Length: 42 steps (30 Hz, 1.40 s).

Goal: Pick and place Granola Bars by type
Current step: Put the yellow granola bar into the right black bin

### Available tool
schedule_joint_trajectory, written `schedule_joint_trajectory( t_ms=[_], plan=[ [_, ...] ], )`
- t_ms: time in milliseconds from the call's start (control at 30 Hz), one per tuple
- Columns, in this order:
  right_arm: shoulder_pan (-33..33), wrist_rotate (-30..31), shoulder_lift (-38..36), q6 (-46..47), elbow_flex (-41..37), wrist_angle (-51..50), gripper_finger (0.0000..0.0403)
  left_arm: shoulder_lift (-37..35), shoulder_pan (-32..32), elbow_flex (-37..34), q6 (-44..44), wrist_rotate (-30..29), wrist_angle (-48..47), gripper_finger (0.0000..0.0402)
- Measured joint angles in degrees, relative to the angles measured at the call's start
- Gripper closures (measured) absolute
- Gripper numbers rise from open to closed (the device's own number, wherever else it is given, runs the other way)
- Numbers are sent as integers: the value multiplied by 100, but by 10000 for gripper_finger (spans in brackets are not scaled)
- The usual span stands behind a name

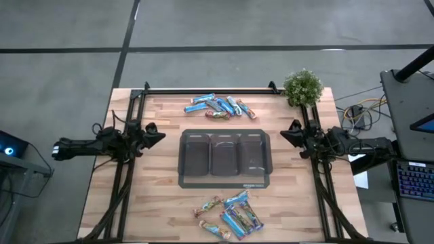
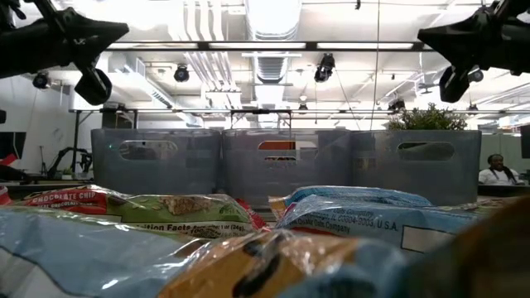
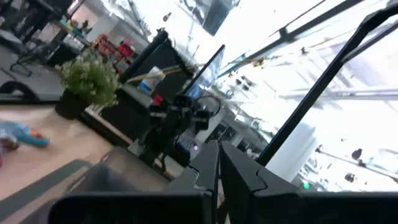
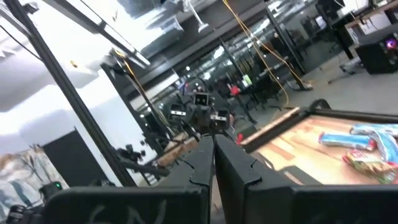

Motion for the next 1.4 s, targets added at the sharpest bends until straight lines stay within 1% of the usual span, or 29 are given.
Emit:
schedule_joint_trajectory(
  t_ms=[100, 333, 533, 733, 900, 1000, 1167, 1400],
  plan=[
    [0, 0, 0, 16, 1, 78, 394, 0, 0, 10, 2, -2, 182, 402],
    [-2, -3, 2, 19, -1, 361, 394, 106, 0, 299, 284, 2, 164, 402],
    [-2, -4, 4, 19, 54, 590, 394, 452, 0, 661, 372, 4, 160, 402],
    [-2, -4, 214, -48, 498, 502, 394, 967, 0, 1092, 700, 6, 165, 402],
    [-2, -4, 709, -416, 1054, 459, 394, 1409, 1, 1493, 946, 9, 154, 402],
    [-2, -4, 1107, -559, 1459, 241, 394, 1677, 0, 1760, 1088, 9, 152, 402],
    [-2, -7, 1876, -641, 2257, -468, 394, 2087, 1, 2281, 1398, 66, -45, 402],
    [-2, -27, 2870, -907, 3362, -1540, 394, 2671, 0, 3121, 1546, 98, -795, 402]
  ],
)
